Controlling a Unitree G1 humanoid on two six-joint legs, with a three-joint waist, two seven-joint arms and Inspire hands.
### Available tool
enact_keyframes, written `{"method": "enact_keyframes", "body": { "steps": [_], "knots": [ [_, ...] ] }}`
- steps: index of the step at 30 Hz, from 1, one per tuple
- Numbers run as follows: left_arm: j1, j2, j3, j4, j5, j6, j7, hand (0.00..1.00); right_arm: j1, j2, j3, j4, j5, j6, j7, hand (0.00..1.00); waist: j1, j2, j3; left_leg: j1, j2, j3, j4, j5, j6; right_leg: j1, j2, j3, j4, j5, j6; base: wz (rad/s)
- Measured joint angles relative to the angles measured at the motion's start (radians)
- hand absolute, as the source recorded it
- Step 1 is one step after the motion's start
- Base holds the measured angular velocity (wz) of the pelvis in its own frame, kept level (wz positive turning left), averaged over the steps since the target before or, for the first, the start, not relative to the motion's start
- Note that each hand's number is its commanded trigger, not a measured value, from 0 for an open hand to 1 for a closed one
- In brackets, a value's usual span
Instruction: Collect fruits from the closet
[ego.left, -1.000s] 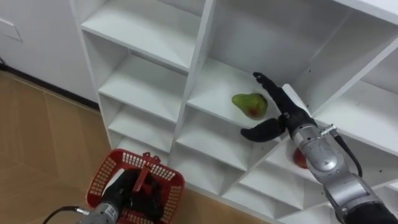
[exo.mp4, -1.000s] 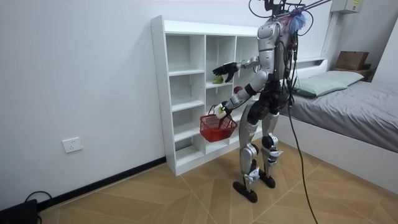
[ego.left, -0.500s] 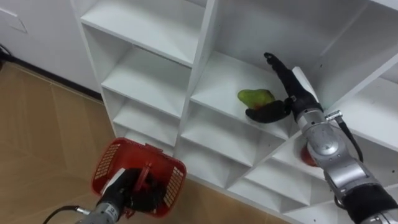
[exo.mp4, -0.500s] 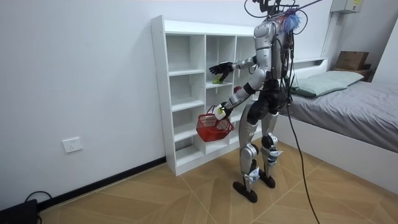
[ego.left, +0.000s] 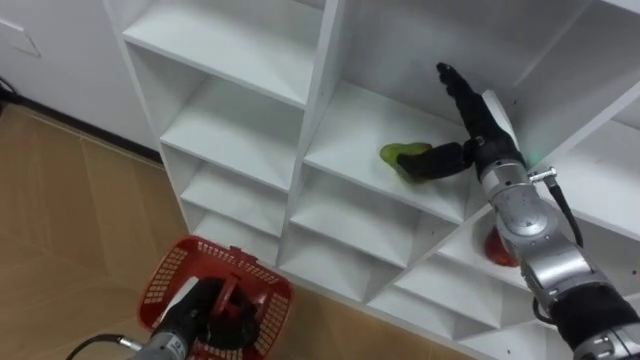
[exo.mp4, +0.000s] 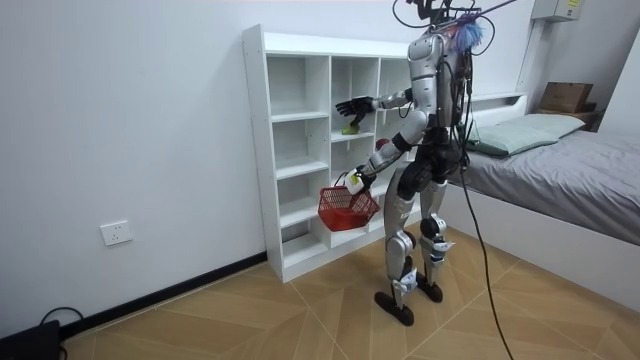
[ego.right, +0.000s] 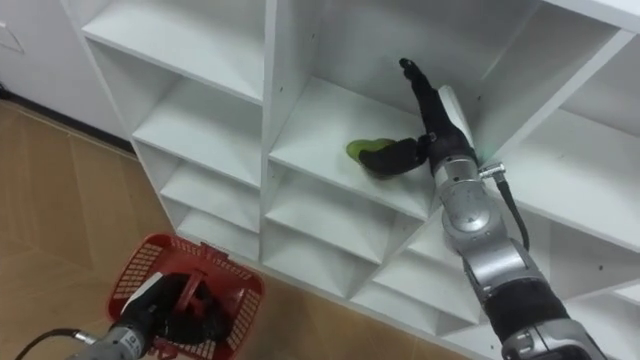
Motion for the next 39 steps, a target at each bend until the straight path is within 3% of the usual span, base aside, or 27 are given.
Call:
{"method": "enact_keyframes", "body": {
  "steps": [7, 39],
  "knots": [
    [0.001, -0.012, 0.0, 0.0, 0.0, 0.0, 0.001, 1.0, 0.0, 0.0, -0.004, 0.001, -0.001, 0.0, 0.039, 0.0, -0.005, 0.0, 0.0001, 0.0, -0.002, 0.002, -0.001, 0.001, 0.002, -0.001, -0.002, 0.003, 0.0, 0.0, 0.001, 0.0],
    [0.001, -0.01, -0.003, 0.039, -0.001, 0.0, -0.022, 1.0, 0.0, 0.003, 0.008, 0.071, -0.025, 0.004, 0.111, 0.0, -0.003, -0.002, -0.0005, -0.009, -0.005, 0.004, 0.0, 0.002, 0.004, -0.007, -0.006, 0.005, 0.0, 0.001, 0.003, 0.0]
  ]
}}
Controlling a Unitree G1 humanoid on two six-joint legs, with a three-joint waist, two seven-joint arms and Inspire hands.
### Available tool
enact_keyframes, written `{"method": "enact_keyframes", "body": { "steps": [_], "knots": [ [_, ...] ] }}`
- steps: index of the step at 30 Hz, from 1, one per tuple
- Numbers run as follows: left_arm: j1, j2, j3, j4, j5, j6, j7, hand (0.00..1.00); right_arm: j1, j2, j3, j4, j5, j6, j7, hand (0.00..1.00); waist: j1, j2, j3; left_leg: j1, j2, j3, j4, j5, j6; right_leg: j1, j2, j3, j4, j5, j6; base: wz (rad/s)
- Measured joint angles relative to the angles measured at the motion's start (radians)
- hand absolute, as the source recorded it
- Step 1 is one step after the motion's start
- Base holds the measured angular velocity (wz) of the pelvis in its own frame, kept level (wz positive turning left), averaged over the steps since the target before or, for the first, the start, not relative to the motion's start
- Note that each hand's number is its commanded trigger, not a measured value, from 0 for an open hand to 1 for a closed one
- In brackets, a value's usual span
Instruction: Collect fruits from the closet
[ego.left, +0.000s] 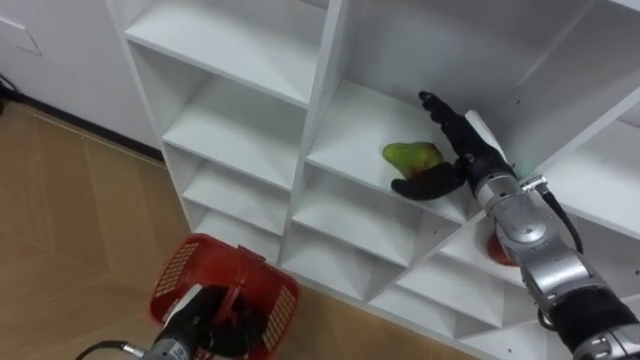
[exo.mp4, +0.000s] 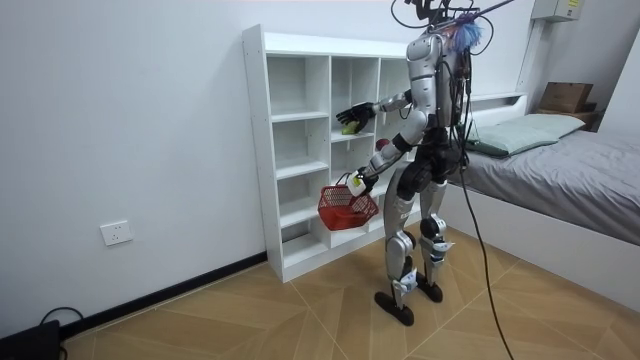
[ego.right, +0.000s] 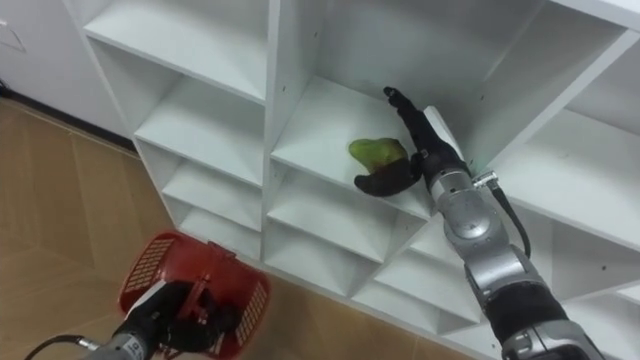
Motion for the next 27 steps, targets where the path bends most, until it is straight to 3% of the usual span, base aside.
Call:
{"method": "enact_keyframes", "body": {
  "steps": [14, 17, 20, 22, 24, 25, 27],
  "knots": [
    [-0.004, 0.001, 0.0, 0.032, -0.003, 0.0, 0.0, 1.0, 0.0, 0.015, 0.0, 0.044, -0.007, 0.009, 0.0, 0.0, -0.001, -0.005, 0.0013, -0.007, -0.006, -0.003, -0.001, 0.002, 0.005, -0.002, -0.005, -0.002, 0.0, 0.002, 0.006, 0.0],
    [-0.004, 0.003, 0.0, 0.033, -0.003, 0.0, 0.0, 1.0, 0.0, 0.015, 0.0, 0.044, -0.007, 0.01, 0.0, 0.12, -0.001, -0.006, 0.0018, -0.007, -0.006, -0.003, -0.001, 0.002, 0.005, -0.002, -0.005, -0.002, 0.0, 0.002, 0.006, 0.0],
    [-0.004, 0.003, 0.0, 0.034, -0.003, 0.0, 0.0, 1.0, 0.0, 0.015, 0.0, 0.044, -0.007, 0.01, 0.0, 0.51, -0.001, -0.008, 0.002, -0.007, -0.006, -0.003, -0.001, 0.002, 0.005, -0.002, -0.005, -0.002, 0.0, 0.002, 0.006, 0.0],
    [-0.004, 0.003, 0.0, 0.034, -0.003, 0.0, 0.0, 1.0, 0.0, 0.016, 0.0, 0.044, -0.008, 0.01, 0.0, 0.65, -0.001, -0.008, 0.0017, -0.008, -0.006, -0.003, 0.001, 0.002, 0.005, -0.003, -0.005, -0.002, 0.0, 0.002, 0.006, 0.0],
    [-0.004, 0.003, 0.0, 0.034, -0.003, 0.0, 0.0, 1.0, -0.002, 0.016, -0.003, 0.043, -0.009, 0.004, -0.011, 0.94, -0.001, -0.009, 0.001, -0.007, -0.006, -0.003, 0.002, 0.002, 0.005, -0.002, -0.005, -0.002, 0.0, 0.002, 0.006, 0.0],
    [-0.004, 0.003, 0.0, 0.034, -0.003, 0.0, 0.0, 1.0, -0.002, 0.016, -0.003, 0.043, -0.009, 0.003, -0.013, 1.0, -0.001, -0.01, 0.0009, -0.007, -0.006, -0.003, 0.002, 0.002, 0.005, -0.002, -0.005, -0.002, 0.0, 0.002, 0.006, 0.0],
    [-0.004, 0.002, 0.0, 0.036, -0.003, 0.0, 0.0, 1.0, -0.002, 0.016, -0.003, 0.043, -0.01, -0.001, -0.016, 1.0, -0.002, -0.01, 0.0008, -0.007, -0.006, -0.003, 0.002, 0.002, 0.005, -0.002, -0.005, -0.002, 0.0, 0.002, 0.006, 0.0]
  ]
}}
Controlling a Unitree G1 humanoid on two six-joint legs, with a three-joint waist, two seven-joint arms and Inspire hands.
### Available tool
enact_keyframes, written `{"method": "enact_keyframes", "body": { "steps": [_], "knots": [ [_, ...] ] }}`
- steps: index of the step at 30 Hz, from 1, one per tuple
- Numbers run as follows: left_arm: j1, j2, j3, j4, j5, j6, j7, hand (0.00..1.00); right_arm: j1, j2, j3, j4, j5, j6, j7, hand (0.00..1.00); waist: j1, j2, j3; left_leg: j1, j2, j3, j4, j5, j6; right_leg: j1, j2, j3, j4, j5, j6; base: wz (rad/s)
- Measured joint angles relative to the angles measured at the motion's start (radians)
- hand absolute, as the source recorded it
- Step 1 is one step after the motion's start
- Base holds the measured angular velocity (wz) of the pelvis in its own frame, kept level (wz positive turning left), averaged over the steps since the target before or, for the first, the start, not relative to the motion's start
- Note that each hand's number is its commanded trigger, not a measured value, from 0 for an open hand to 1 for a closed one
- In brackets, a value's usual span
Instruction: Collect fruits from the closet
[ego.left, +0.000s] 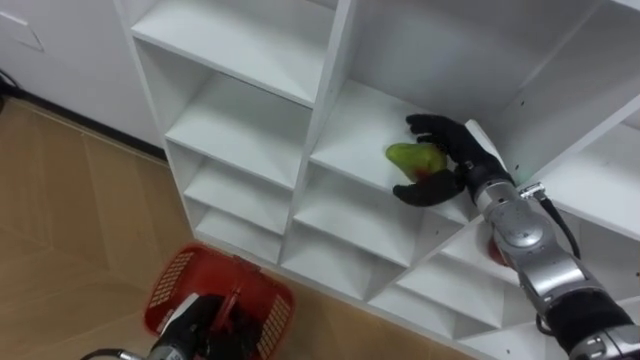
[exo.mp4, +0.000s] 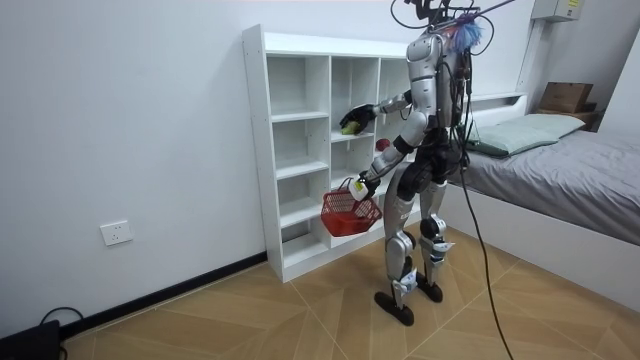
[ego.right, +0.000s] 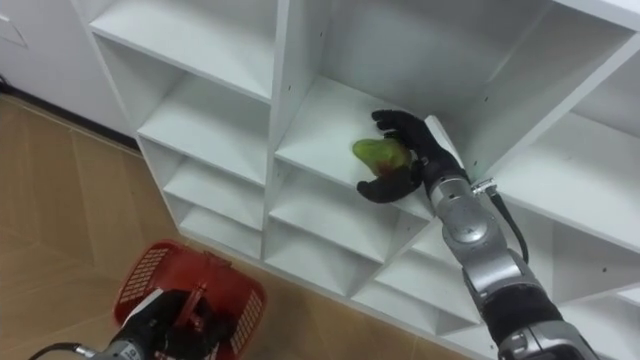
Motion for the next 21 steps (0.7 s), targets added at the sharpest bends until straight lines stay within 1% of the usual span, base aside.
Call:
{"method": "enact_keyframes", "body": {
  "steps": [11, 21],
  "knots": [
    [-0.001, 0.001, 0.0, 0.013, -0.005, 0.0, 0.004, 1.0, -0.001, 0.011, 0.003, 0.032, 0.001, -0.002, 0.006, 1.0, 0.001, 0.003, 0.002, -0.001, 0.0, -0.002, -0.002, 0.0, 0.0, -0.001, 0.0, 0.0, 0.0, 0.0, 0.0, 0.0],
    [-0.013, 0.001, 0.002, 0.03, -0.005, 0.0, 0.006, 1.0, -0.001, 0.016, 0.002, 0.039, 0.004, -0.003, 0.006, 1.0, 0.001, 0.003, 0.0017, -0.007, 0.0, -0.002, 0.0, 0.0, 0.0, -0.006, 0.0, 0.001, 0.0, 0.0, 0.0, 0.0]
  ]
}}
